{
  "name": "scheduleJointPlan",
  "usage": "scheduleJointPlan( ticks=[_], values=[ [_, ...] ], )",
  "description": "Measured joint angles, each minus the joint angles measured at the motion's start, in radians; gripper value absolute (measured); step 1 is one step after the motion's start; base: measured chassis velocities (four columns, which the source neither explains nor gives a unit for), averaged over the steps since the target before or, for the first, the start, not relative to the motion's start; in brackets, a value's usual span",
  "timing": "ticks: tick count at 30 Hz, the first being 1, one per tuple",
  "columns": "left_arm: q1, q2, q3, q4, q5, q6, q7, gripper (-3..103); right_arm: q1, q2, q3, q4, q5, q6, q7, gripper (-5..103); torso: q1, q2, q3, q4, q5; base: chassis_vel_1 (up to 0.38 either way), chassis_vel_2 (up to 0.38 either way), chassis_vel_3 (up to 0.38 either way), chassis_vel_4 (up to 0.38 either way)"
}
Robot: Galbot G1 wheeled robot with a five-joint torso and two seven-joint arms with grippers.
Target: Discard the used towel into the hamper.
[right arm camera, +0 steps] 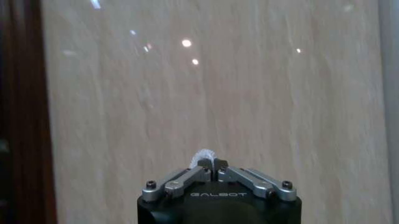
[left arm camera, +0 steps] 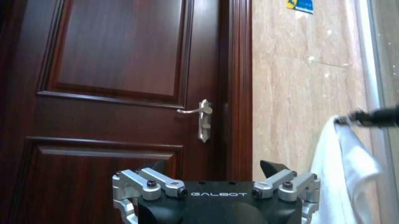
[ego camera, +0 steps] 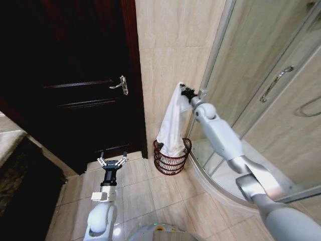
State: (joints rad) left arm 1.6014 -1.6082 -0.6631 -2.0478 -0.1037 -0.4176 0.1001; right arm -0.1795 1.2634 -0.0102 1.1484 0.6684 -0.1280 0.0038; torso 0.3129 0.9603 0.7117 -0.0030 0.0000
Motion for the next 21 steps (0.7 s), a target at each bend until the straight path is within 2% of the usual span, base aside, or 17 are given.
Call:
scheduleJointPlan(
  ticks=[6,10,12,13,16,21],
  values=[
    [-0.001,0.0,0.002,0.003,0.0,0.0,-0.003,100,-0.009,0.0,0.067,-0.114,-0.11,0.023,-0.019,1,0.0,0.0,0.0,-0.0003,0.0002,0.0,0.0,0.0,0.0],
    [-0.005,0.0,0.003,0.004,-0.004,0.0,-0.002,100,-0.017,-0.045,0.101,-0.139,-0.148,0.02,-0.013,1,0.0,0.0,0.0,-0.0004,0.0003,0.0,0.0,0.0,0.0],
    [-0.007,0.0,0.002,0.007,-0.011,0.0,0.0,100,-0.036,-0.114,0.116,-0.109,-0.161,0.002,-0.01,1,0.0,0.0,0.0,-0.0007,0.0006,0.0,0.0,0.0,0.0],
    [-0.007,0.0,0.002,0.007,-0.011,0.0,0.0,100,-0.036,-0.114,0.116,-0.109,-0.161,0.002,-0.01,1,0.0,0.0,0.0,-0.0007,0.0006,0.0,0.0,0.0,0.0],
    [-0.01,0.0,0.002,0.016,-0.014,-0.004,0.004,100,-0.059,-0.198,0.118,0.002,-0.153,-0.011,-0.013,1,0.0,0.0,0.0,-0.001,0.0003,0.0,0.0,0.0,0.0],
    [-0.008,0.0,0.005,0.019,-0.014,-0.01,0.007,100,-0.055,-0.235,0.106,0.111,-0.137,-0.03,-0.013,1,0.0,0.0,0.0,-0.0009,-0.0001,0.0,0.0,0.0,0.0]
  ],
)
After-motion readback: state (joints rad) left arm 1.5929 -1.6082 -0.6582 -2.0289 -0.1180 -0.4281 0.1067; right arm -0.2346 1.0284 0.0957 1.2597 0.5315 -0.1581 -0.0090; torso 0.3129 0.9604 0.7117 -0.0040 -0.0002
